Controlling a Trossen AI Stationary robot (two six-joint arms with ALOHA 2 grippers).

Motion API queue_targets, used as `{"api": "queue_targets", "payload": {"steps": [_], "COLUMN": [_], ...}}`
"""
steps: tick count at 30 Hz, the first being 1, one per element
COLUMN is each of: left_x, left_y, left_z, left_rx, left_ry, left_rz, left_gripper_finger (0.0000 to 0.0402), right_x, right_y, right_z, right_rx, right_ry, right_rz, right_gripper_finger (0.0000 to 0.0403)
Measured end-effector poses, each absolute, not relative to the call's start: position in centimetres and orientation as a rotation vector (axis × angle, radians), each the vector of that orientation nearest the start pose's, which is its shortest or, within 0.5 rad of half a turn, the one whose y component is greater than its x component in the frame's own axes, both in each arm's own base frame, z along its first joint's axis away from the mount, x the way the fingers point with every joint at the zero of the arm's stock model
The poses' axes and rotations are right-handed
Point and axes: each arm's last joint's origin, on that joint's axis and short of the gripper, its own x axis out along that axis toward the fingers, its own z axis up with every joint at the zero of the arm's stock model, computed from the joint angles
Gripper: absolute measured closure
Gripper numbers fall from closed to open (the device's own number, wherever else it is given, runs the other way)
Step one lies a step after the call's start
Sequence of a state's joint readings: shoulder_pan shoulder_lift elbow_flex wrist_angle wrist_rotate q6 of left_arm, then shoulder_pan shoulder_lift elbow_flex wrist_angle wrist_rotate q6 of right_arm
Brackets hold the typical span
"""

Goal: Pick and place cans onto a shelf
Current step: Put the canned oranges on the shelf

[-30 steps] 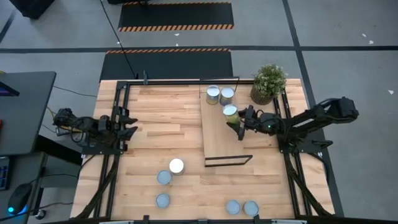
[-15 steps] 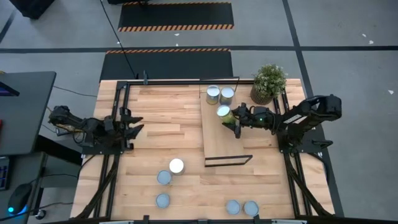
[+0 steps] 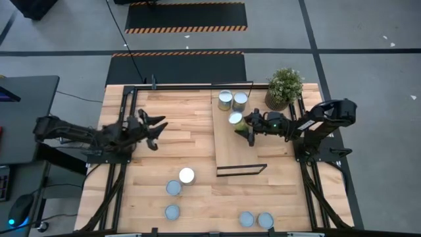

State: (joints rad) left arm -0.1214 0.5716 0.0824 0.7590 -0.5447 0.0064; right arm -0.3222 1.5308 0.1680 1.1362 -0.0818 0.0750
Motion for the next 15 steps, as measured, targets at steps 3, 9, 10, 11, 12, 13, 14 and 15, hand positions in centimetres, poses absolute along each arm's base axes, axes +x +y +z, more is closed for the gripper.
{"api": "queue_targets", "payload": {"steps": [3,9,10,11,12,13,14,15], "left_x": [14.7,18.0,18.5,19.1,19.8,20.4,21.0,21.7], "left_y": [0.1,1.2,1.4,1.5,1.8,2.0,2.2,2.4], "left_z": [21.3,22.3,22.3,22.2,22.2,22.1,22.0,21.8], "left_rx": [-0.072,-0.046,-0.039,-0.034,-0.029,-0.025,-0.021,-0.019], "left_ry": [-0.205,-0.123,-0.104,-0.086,-0.068,-0.051,-0.032,-0.011], "left_rz": [0.415,0.48,0.48,0.474,0.464,0.455,0.444,0.442], "left_gripper_finger": [0.0253,0.0253,0.0253,0.0253,0.0253,0.0253,0.0253,0.0253], "right_x": [20.3,20.4,20.4,20.4,20.4,20.4,20.4,20.4], "right_y": [-6.5,-6.5,-6.5,-6.5,-6.6,-6.6,-6.5,-6.5], "right_z": [11.7,12.1,12.2,12.2,12.2,12.3,12.4,12.4], "right_rx": [0.12,0.084,0.08,0.078,0.075,0.068,0.063,0.058], "right_ry": [0.217,0.175,0.172,0.171,0.167,0.161,0.155,0.149], "right_rz": [-0.247,-0.243,-0.241,-0.235,-0.229,-0.223,-0.22,-0.218], "right_gripper_finger": [0.0081,0.0081,0.0081,0.0081,0.0081,0.0081,0.0081,0.0081]}}
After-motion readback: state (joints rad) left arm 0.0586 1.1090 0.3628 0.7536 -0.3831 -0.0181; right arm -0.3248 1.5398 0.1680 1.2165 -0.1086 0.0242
